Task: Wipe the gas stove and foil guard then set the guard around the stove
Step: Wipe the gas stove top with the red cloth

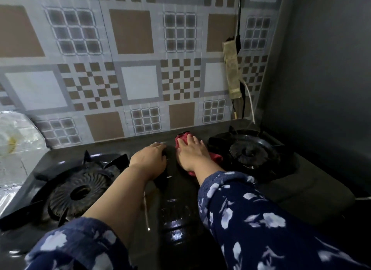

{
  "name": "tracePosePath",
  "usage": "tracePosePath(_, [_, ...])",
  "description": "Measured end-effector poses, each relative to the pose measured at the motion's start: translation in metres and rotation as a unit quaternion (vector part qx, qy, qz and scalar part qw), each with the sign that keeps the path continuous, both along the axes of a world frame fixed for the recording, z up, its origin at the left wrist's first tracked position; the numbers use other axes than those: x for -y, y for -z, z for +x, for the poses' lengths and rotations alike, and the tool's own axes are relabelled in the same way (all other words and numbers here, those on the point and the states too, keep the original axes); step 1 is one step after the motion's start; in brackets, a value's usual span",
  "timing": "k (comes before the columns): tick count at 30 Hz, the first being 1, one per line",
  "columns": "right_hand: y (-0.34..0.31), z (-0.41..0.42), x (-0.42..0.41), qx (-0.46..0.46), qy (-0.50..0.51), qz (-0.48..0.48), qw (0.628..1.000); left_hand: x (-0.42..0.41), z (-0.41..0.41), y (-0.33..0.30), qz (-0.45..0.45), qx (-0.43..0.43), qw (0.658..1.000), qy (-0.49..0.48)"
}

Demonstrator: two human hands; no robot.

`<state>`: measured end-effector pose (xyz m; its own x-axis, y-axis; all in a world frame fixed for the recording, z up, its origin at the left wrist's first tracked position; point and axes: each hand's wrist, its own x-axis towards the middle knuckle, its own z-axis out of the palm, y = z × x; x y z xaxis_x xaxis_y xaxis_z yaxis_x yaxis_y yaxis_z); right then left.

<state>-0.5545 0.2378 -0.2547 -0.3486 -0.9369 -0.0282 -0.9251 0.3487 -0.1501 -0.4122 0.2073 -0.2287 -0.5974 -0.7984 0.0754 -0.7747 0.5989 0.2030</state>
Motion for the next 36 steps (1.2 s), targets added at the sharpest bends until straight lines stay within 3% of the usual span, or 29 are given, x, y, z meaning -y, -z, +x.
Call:
tracePosePath(5, [0.002, -0.022, 0.047, 0.018, 0.089, -0.029, 0.995, 0.029, -0.02, -0.003, -0.012, -0.008, 1.0, -0.023])
tracePosePath(13, [-0.007, -0.049, 0.091, 0.088, 0.29, -0.062, 0.951, 0.047, -0.04, -0.006, -0.025, 0.0, 0.999, -0.032])
tracePosePath(17, [-0.009, -0.068, 0.105, 0.078, 0.324, -0.036, 0.942, 0.054, -0.035, -0.009, -0.026, 0.0, 0.999, -0.037])
tracePosePath(22, [-0.004, -0.061, 0.1, 0.052, 0.265, -0.034, 0.962, 0.058, -0.018, -0.009, -0.01, 0.0, 0.999, -0.052])
tracePosePath(28, [0.0, -0.033, 0.075, 0.05, 0.072, -0.029, 0.996, 0.05, -0.004, -0.007, 0.008, 0.018, 0.997, -0.075])
tracePosePath(36, [-0.004, 0.022, 0.019, 0.03, -0.141, 0.012, 0.989, 0.026, 0.031, -0.013, 0.02, 0.017, 0.995, -0.093])
